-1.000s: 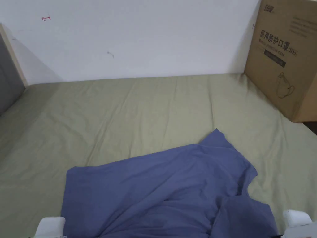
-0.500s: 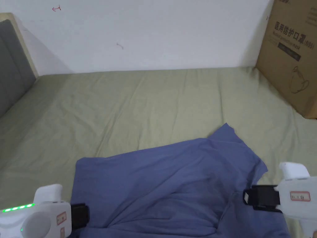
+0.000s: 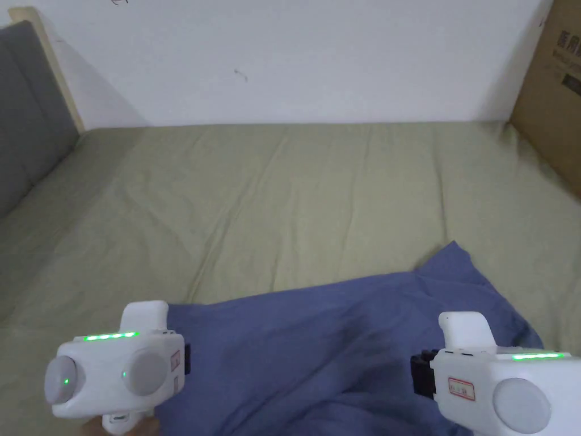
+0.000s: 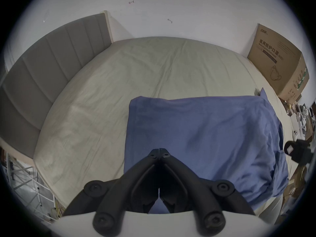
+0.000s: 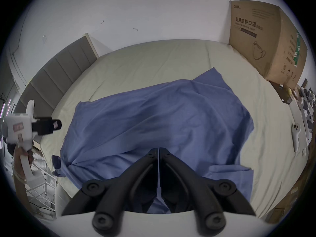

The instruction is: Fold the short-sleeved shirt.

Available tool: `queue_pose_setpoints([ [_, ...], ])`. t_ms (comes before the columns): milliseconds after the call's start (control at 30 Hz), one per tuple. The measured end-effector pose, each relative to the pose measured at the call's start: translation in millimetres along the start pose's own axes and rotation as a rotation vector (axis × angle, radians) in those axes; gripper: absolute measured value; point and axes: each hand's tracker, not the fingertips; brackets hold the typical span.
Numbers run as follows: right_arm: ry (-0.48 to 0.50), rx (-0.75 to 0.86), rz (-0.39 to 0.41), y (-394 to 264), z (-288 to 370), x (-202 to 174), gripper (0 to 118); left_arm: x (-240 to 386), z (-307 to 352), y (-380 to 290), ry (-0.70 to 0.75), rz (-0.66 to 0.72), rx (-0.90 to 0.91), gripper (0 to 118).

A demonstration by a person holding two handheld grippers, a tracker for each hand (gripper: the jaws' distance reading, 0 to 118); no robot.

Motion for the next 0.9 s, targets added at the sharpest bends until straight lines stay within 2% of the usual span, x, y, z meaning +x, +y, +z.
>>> queue_pose_setpoints([
  [33, 0.007, -0.008, 0.001, 2, -4, -1, 2, -4, -9, 9, 0.002, 0.011, -0.001, 4],
  [133, 0.007, -0.025, 0.006, 8, -17, -1, 2, -18, -46, 46, 0.016, 0.072, -0.025, 76],
  [167, 0.006, -0.029, 0.011, 10, -20, -1, 2, -23, -59, 58, 0.012, 0.085, -0.038, 90],
  [367, 0.020, -0.062, 0.021, 6, -32, 5, 2, -37, -128, 100, 0.039, 0.137, -0.150, 88],
  [433, 0.026, -0.076, 0.011, 4, -35, 7, 2, -36, -147, 100, 0.047, 0.132, -0.180, 80],
  [467, 0.029, -0.085, -0.001, 3, -36, 9, 2, -34, -152, 93, 0.046, 0.144, -0.221, 80],
  [567, 0.034, -0.094, -0.037, 1, -40, 16, 2, -16, -144, 81, 0.103, 0.064, -0.149, 77],
  [633, 0.041, -0.099, -0.067, 2, -43, 21, 2, -12, -137, 81, 0.082, 0.073, -0.148, 63],
  [700, 0.042, -0.097, -0.094, 5, -44, 27, 2, -5, -135, 83, 0.087, 0.054, -0.148, 34],
  [733, 0.039, -0.093, -0.100, 6, -43, 29, 2, -5, -135, 84, 0.092, 0.030, -0.146, 10],
  [767, 0.035, -0.084, -0.105, 8, -41, 33, 2, -3, -135, 83, 0.118, 0.012, -0.150, 2],
  [900, 0.025, -0.051, -0.128, 28, -31, 60, 2, -11, -126, 89, 0.064, 0.055, -0.151, 2],
])
